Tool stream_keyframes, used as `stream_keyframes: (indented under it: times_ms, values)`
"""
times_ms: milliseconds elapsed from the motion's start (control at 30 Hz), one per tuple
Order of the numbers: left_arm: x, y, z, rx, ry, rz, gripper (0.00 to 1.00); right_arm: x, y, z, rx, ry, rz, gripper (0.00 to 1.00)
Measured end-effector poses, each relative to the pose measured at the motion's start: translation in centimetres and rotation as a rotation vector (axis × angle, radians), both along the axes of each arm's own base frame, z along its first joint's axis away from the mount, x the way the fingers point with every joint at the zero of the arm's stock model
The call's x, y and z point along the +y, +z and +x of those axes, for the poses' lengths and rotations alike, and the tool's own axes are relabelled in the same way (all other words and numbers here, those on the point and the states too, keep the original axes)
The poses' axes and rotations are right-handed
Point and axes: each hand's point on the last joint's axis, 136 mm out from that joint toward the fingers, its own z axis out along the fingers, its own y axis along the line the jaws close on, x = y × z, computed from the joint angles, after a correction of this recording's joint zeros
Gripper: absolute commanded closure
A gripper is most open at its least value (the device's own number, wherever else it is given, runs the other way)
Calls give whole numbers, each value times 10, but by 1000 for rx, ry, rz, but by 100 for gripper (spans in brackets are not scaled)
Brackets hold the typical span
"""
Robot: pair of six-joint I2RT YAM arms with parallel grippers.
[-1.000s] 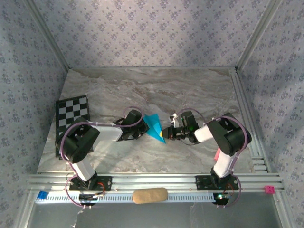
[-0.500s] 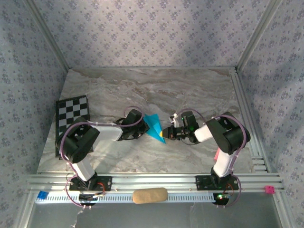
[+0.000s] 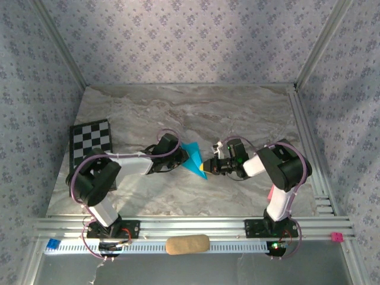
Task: Fold a paper plane with a square sheet of paper (pick it up from the middle)
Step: Fourth fold the wing at the center of the table.
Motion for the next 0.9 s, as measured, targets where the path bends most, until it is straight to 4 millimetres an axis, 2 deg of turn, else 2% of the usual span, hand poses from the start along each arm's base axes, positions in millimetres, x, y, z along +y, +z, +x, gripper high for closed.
stream_keyframes:
  times_ms: [167, 300, 900]
  values:
    - [-18, 9, 1, -31, -44, -71, 86, 0, 0, 0, 4, 4, 5, 100]
    - [-26, 6, 3, -31, -52, -106, 87, 0, 0, 0, 7, 6, 8, 100]
    - [-30, -5, 6, -18, -41, -119, 86, -2, 0, 1, 18, 0, 12, 100]
